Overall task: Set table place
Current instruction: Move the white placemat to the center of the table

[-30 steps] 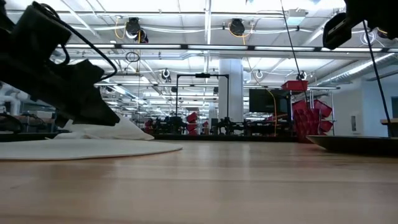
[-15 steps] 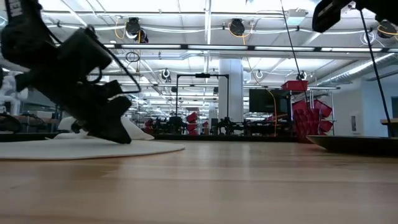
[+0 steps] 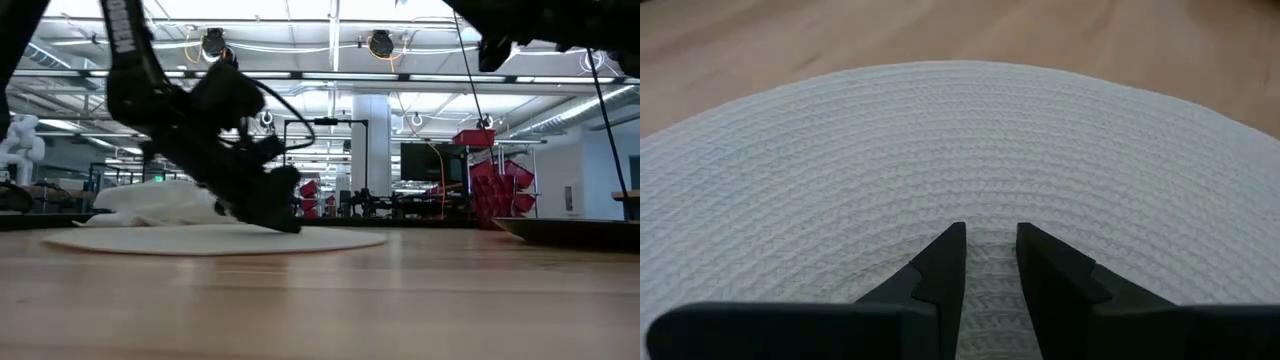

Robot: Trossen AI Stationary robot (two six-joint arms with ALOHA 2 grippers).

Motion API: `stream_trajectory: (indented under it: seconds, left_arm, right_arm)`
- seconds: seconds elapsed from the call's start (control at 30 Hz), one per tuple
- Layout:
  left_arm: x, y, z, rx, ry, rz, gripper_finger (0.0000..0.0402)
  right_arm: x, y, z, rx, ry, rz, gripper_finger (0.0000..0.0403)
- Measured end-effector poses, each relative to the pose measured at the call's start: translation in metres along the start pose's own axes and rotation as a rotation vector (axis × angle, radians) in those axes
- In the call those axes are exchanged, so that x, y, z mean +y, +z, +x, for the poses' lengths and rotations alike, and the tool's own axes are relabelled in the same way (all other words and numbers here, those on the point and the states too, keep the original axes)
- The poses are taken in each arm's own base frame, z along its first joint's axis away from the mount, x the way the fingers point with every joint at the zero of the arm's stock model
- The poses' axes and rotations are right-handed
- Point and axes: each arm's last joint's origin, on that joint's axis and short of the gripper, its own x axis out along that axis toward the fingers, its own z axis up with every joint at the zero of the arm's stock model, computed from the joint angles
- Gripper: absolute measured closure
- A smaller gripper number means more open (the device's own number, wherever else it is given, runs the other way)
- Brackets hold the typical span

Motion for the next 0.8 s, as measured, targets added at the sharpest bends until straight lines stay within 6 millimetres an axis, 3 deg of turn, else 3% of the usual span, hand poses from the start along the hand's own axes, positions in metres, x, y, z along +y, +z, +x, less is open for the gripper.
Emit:
stream_trajectory:
  seconds: [0.17, 0.3, 0.4, 0.67, 0.8]
  left_arm:
    - [-0.019, 0.018, 0.030, -0.082, -0.040, 0.008, 0.0323]
    - [-0.035, 0.039, 0.036, -0.106, -0.135, 0.114, 0.0323]
    - [-0.039, 0.060, 0.016, -0.141, -0.172, 0.138, 0.0323]
    - [-0.031, 0.103, -0.071, -0.341, -0.162, 0.225, 0.0323]
    - [-0.024, 0.107, -0.102, -0.405, -0.171, 0.219, 0.0323]
  right_arm:
    - [-0.005, -0.017, 0.012, 0.088, -0.042, 0.004, 0.0403]
    - [-0.009, -0.033, 0.014, 0.206, -0.069, 0.008, 0.0403]
    - [-0.011, -0.041, 0.012, 0.279, -0.132, 0.055, 0.0403]
    - [-0.019, -0.063, 0.012, 0.388, -0.291, 0.189, 0.0403]
    - [-0.019, -0.075, 0.022, 0.435, -0.315, 0.214, 0.0403]
